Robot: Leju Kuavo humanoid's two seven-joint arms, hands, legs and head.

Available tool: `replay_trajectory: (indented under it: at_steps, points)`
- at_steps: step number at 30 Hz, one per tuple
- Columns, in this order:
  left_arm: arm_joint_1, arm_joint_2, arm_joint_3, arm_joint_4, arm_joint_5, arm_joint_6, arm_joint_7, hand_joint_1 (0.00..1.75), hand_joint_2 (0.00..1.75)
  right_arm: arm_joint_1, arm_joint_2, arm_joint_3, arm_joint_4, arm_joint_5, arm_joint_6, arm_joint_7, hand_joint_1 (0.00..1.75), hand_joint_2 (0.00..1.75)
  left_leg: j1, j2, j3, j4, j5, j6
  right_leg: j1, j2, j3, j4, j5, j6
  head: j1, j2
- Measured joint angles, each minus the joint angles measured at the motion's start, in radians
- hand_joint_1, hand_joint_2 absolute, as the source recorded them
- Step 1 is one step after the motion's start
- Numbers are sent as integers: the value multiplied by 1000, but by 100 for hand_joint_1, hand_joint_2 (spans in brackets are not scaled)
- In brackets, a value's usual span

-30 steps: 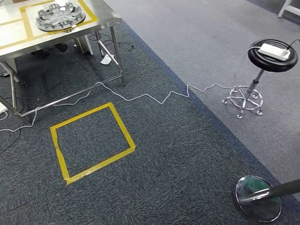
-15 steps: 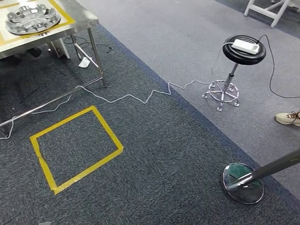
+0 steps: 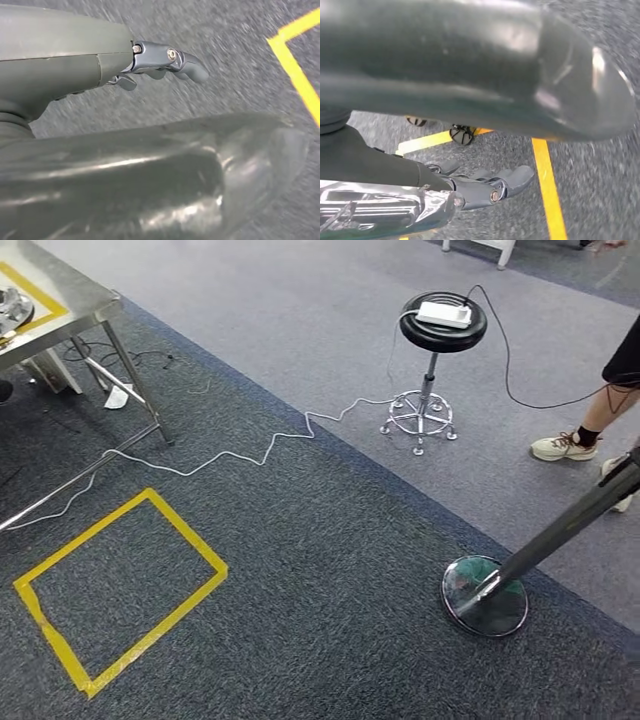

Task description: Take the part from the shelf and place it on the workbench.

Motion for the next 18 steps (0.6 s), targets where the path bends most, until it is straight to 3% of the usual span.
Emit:
replay_trajectory:
  at_steps: [2, 4, 6, 7, 9, 11, 12, 13, 14, 15, 18]
  points:
    - [-3, 4, 24, -3, 57, -34, -17, 0, 0, -1, -4, 0, 0, -38, -3, -10, 0, 0, 7, -42, 58, -134, 67, 2, 0, 26, -3, 4, 2, 8, -1, 0]
    - [-7, 7, 48, -7, 96, -53, -29, 0, 0, -1, -10, 0, 0, -64, -5, -17, 0, 0, 10, -77, 87, -206, 86, 7, 1, 48, -12, 7, 6, 19, -3, 0]
    - [-10, 9, 63, -10, 108, -59, -33, 0, 0, 4, -14, 0, 0, -72, -5, -19, 0, 0, 9, -68, 89, -214, 87, 19, -2, 66, -21, 2, 11, 33, -3, 0]
    - [-13, 10, 68, -11, 113, -62, -35, 0, 0, 8, -16, 0, 0, -76, -5, -19, 0, 0, 9, -58, 89, -215, 89, 27, -3, 62, -25, 4, 10, 39, -3, 0]
    - [-14, 11, 76, -14, 145, -79, -45, 0, 0, 9, -20, 0, 0, -93, -5, -26, 0, 0, 10, -35, 91, -218, 93, 40, -1, 18, -52, 62, -28, 46, 4, 0]
    - [-12, 12, 83, -19, 212, -109, -64, 0, 0, 4, -24, 0, 0, -132, -4, -41, 0, 0, 6, -10, 91, -218, 91, 46, 0, -36, -116, 199, -100, 52, 11, 0]
    - [-11, 13, 86, -22, 248, -126, -74, 0, 0, 3, -25, 0, 0, -156, -2, -50, 0, 0, 4, 4, 92, -218, 90, 47, 0, -47, -146, 264, -126, 54, 11, 0]
    - [-10, 15, 89, -25, 283, -142, -85, 0, 0, 3, -27, 0, 0, -180, 1, -59, 0, 0, 3, 16, 93, -218, 89, 47, -1, -53, -162, 300, -134, 55, 11, 0]
    - [-10, 16, 92, -29, 313, -158, -94, 0, 0, 5, -30, 0, 0, -204, 4, -68, 0, 0, 2, 28, 95, -218, 87, 47, -1, -56, -156, 294, -123, 55, 11, 0]
    - [-11, 16, 94, -32, 341, -173, -102, 0, 0, 6, -34, 0, 0, -226, 8, -75, 0, 0, 2, 38, 98, -217, 85, 45, -1, -61, -129, 248, -96, 54, 11, 0]
    - [-11, 20, 97, -41, 430, -220, -124, 0, 0, 3, -48, 0, -1, -292, 28, -95, 0, 0, -5, 65, 110, -215, 73, 33, 3, -109, -19, 56, -20, 44, 13, 0]
